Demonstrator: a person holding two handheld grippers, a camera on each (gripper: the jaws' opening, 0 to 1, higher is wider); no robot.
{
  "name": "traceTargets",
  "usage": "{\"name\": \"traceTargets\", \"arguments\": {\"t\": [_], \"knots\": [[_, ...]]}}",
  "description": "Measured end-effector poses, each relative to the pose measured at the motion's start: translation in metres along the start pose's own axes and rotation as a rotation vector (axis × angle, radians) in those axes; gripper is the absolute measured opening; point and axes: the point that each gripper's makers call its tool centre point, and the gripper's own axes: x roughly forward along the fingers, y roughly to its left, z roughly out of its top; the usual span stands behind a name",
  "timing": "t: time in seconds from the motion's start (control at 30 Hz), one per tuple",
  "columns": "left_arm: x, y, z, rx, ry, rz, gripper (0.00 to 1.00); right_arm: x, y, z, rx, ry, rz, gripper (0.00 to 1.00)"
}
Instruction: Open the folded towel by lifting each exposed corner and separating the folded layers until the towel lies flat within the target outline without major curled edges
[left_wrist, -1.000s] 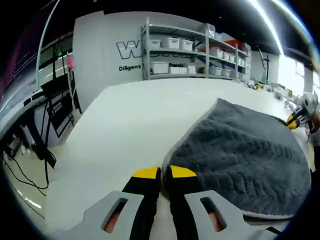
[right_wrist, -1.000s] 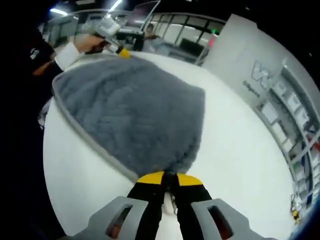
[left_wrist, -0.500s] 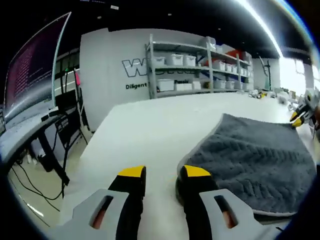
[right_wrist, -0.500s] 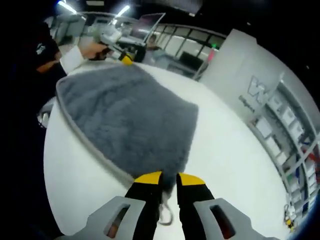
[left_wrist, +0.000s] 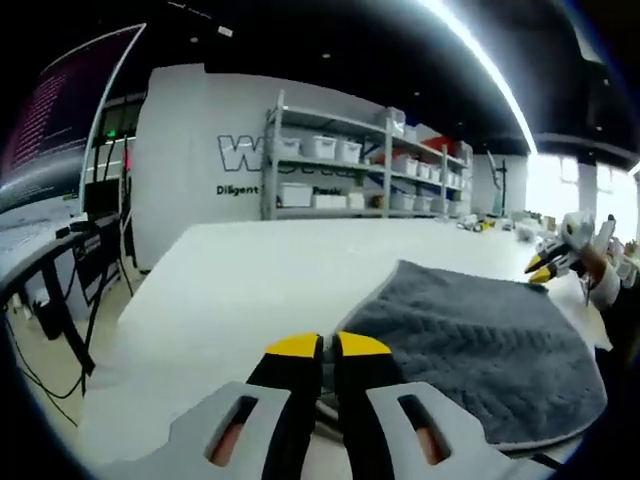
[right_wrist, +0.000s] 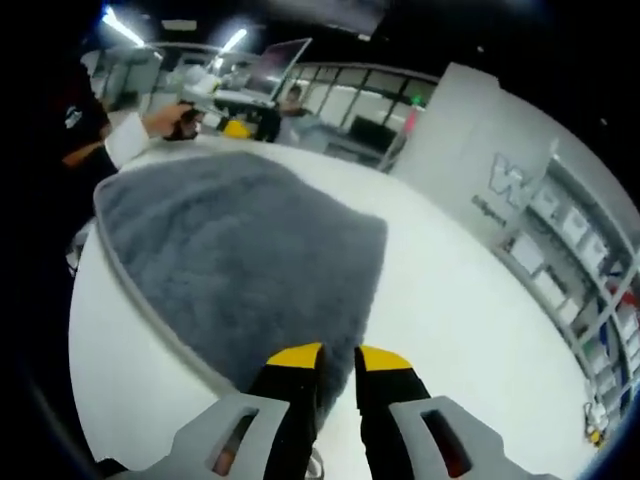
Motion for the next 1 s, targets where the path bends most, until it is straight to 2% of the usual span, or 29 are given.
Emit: {"name": "traceTargets", "arguments": {"t": [0.07, 0.17, 0.27, 0.37, 0.43, 0.5, 0.57, 0.6, 0.67, 0.73, 0.83, 0.93, 1.0], "knots": [[-0.001, -0.004, 0.0, 0.006, 0.013, -0.021, 0.02, 0.003, 0.0, 0.001, 0.014, -0.004, 0.013, 0.06], [-0.003, -0.021, -0.007, 0.016, 0.067, -0.1, 0.02, 0.005, 0.002, 0.0, 0.023, -0.001, 0.029, 0.02], [-0.009, -0.041, -0.009, -0.007, 0.099, -0.193, 0.01, 0.009, 0.007, -0.003, 0.025, 0.018, 0.04, 0.01], [-0.013, -0.053, -0.008, -0.004, 0.117, -0.238, 0.01, 0.013, 0.006, -0.007, 0.003, 0.04, 0.03, 0.0], [-0.013, -0.057, -0.01, 0.001, 0.13, -0.248, 0.01, 0.014, 0.007, -0.008, -0.003, 0.044, 0.033, 0.0], [-0.014, -0.062, -0.016, 0.007, 0.168, -0.26, 0.01, 0.014, 0.008, -0.009, -0.005, 0.047, 0.038, 0.0], [-0.016, -0.065, -0.032, -0.028, 0.254, -0.268, 0.01, 0.014, 0.009, -0.009, -0.012, 0.051, 0.043, 0.02], [-0.016, -0.065, -0.038, -0.009, 0.283, -0.268, 0.01, 0.014, 0.009, -0.009, -0.016, 0.048, 0.042, 0.04], [-0.015, -0.068, -0.044, 0.034, 0.302, -0.272, 0.01, 0.012, 0.006, -0.008, -0.006, 0.04, 0.035, 0.08], [-0.015, -0.071, -0.044, 0.035, 0.31, -0.277, 0.03, 0.01, 0.007, -0.004, 0.014, 0.022, 0.048, 0.08], [-0.017, -0.078, -0.044, 0.055, 0.318, -0.297, 0.12, 0.012, 0.012, -0.006, 0.032, 0.029, 0.076, 0.09], [-0.019, -0.09, -0.048, 0.078, 0.339, -0.343, 0.19, 0.016, 0.011, -0.011, 0.049, 0.046, 0.065, 0.1], [-0.02, -0.093, -0.05, 0.092, 0.351, -0.345, 0.22, 0.016, 0.012, -0.011, 0.074, 0.045, 0.078, 0.09]]}}
